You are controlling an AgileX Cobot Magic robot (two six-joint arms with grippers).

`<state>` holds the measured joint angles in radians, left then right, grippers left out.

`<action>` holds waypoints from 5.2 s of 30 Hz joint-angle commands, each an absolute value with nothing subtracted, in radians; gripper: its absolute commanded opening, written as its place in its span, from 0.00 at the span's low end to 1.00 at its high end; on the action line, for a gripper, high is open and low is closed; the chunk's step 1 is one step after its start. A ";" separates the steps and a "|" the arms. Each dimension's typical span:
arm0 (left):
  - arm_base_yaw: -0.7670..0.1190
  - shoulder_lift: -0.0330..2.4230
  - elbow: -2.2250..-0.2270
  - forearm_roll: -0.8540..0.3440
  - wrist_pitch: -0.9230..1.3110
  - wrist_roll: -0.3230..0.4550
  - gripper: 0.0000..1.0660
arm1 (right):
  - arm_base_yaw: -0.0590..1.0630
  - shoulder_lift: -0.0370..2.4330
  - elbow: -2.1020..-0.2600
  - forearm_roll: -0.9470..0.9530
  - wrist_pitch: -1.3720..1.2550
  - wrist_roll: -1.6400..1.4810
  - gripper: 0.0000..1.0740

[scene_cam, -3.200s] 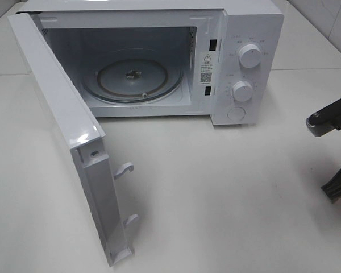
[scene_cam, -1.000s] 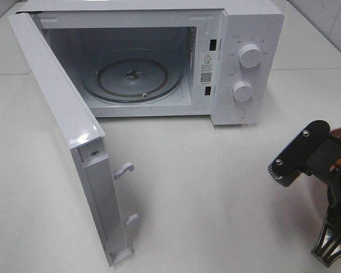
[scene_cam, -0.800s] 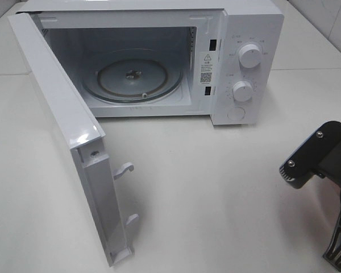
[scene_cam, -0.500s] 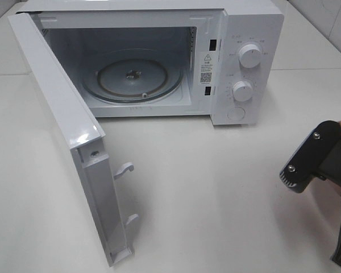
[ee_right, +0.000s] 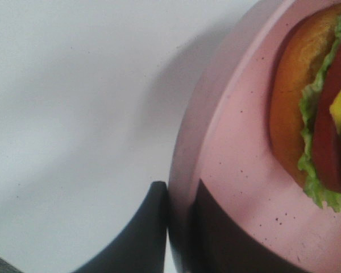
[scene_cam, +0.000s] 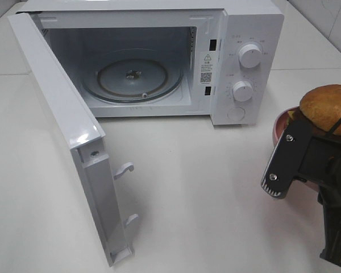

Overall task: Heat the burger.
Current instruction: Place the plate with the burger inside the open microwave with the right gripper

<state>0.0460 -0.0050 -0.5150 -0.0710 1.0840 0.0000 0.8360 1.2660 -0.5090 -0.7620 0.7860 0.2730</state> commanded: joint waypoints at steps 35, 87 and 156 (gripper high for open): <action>0.045 -0.018 -0.514 -0.074 1.067 -0.013 0.94 | 0.837 1.260 -0.508 -0.861 0.414 -0.247 0.03; 0.045 -0.018 -0.514 -0.074 1.067 -0.013 0.94 | 0.706 1.260 -0.613 -0.160 0.216 -1.278 0.03; 0.045 -0.018 -0.514 -0.074 1.067 -0.013 0.94 | 0.624 1.726 -1.087 0.041 0.283 -1.577 0.02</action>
<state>0.0460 -0.0050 -0.5150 -0.0710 1.0840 0.0000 0.6390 1.7320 -1.0570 0.0480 0.3440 -1.5720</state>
